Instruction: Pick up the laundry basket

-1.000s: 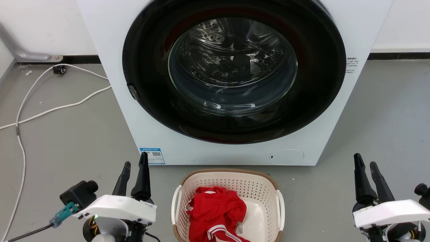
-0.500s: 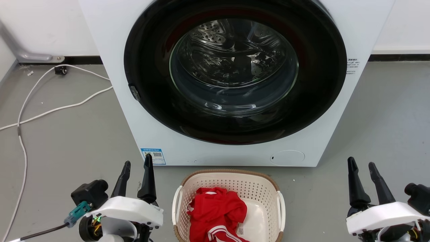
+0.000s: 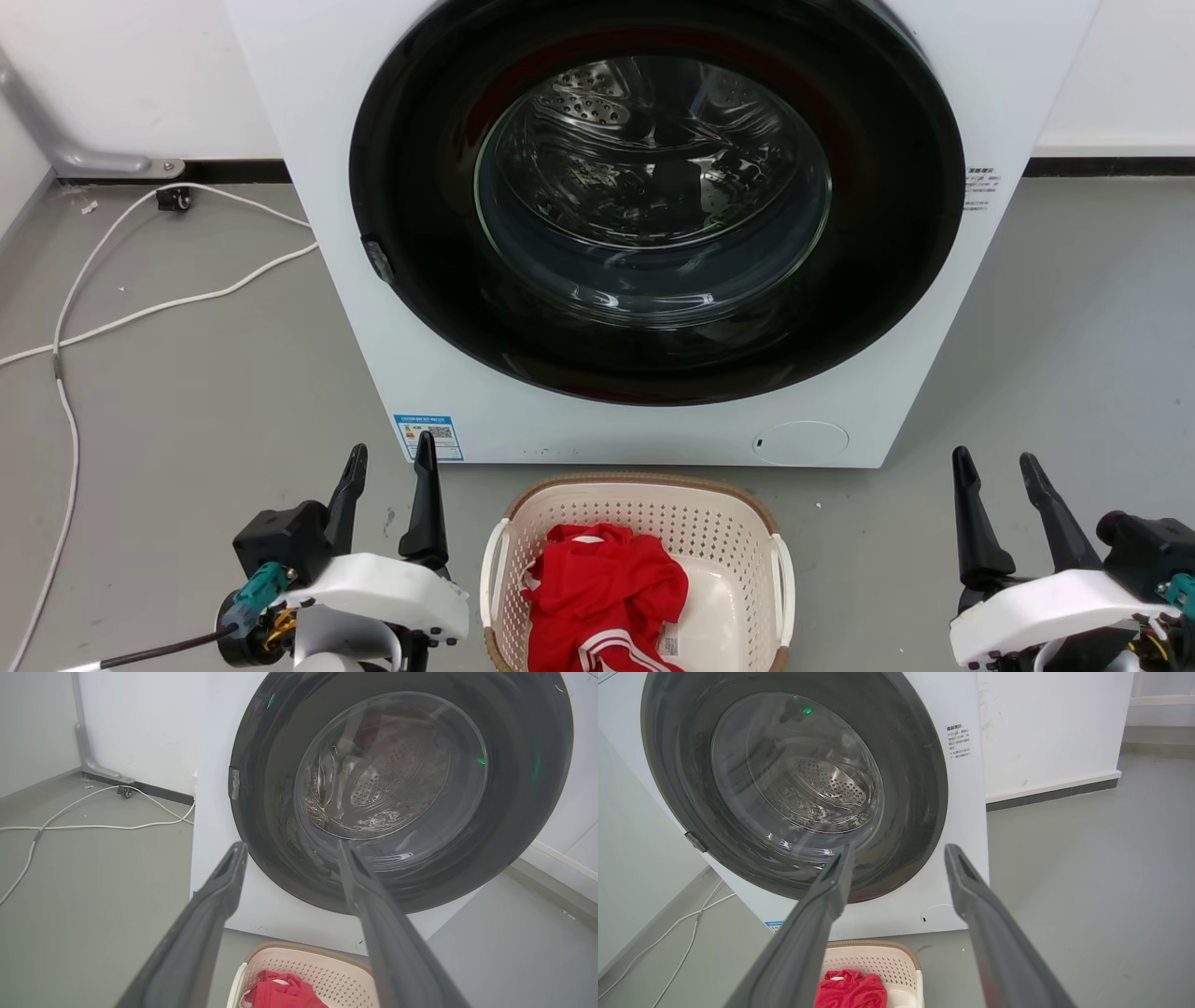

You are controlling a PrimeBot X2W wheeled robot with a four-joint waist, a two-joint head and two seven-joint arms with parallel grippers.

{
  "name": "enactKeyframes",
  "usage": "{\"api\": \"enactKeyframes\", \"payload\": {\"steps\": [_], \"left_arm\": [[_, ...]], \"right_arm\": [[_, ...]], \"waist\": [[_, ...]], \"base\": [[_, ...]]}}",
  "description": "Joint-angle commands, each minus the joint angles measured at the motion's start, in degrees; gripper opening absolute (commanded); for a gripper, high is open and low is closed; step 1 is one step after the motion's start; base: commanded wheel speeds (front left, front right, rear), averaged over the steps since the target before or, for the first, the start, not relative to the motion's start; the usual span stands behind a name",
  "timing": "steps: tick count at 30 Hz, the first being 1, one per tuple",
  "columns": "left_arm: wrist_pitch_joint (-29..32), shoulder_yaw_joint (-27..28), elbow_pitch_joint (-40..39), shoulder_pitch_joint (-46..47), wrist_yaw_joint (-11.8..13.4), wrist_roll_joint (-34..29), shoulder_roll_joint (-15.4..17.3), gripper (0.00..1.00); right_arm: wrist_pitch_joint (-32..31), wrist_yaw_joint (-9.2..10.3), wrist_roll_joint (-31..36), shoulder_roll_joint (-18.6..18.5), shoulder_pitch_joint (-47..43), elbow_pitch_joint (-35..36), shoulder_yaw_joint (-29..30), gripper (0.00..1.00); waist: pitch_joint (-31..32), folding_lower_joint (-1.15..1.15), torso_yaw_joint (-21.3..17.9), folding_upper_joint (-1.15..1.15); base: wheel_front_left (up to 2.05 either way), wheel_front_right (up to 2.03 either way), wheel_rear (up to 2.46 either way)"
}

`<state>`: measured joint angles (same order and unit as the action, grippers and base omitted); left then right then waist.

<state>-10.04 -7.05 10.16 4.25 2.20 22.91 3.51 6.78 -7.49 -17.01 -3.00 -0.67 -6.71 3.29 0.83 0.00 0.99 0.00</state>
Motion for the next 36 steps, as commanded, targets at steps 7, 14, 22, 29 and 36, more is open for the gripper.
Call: {"api": "enactKeyframes", "payload": {"steps": [7, 14, 22, 29, 36], "left_arm": [[-1.4, -0.8, 0.0, 0.8, 1.1, -4.7, 0.2, 1.00], [-2.2, -1.0, 0.0, 0.8, 1.5, -7.6, 0.1, 1.00], [-3.3, -1.4, 0.0, 0.6, 2.2, -11.8, -0.1, 1.00], [-4.1, -1.5, 0.1, 0.8, 2.6, -14.5, -0.2, 1.00], [-4.8, -1.6, 0.4, 0.9, 3.0, -16.9, -0.4, 1.00]], "right_arm": [[0.6, 0.00, 5.0, 0.1, -0.6, 0.9, -0.1, 1.00], [1.0, 0.00, 8.5, 0.1, -0.9, 1.1, -0.2, 1.00], [1.8, 0.01, 12.7, 0.1, -1.4, 1.3, -0.5, 1.00], [2.4, 0.01, 15.1, 0.2, -1.7, 1.5, -0.6, 1.00], [2.9, 0.01, 17.8, 0.2, -2.0, 1.6, -0.7, 1.00]], "waist": [[0.1, 0.00, 0.2, 0.00], [0.0, 0.00, 0.3, 0.00], [0.0, 0.00, 0.3, 0.00], [-0.1, 0.00, 0.4, 0.00], [-0.2, 0.00, 0.5, 0.00]], "base": [[0.00, 0.00, 0.00], [0.00, 0.00, 0.00], [0.00, 0.00, 0.00], [0.00, 0.00, 0.00], [0.00, 0.00, 0.00]]}}
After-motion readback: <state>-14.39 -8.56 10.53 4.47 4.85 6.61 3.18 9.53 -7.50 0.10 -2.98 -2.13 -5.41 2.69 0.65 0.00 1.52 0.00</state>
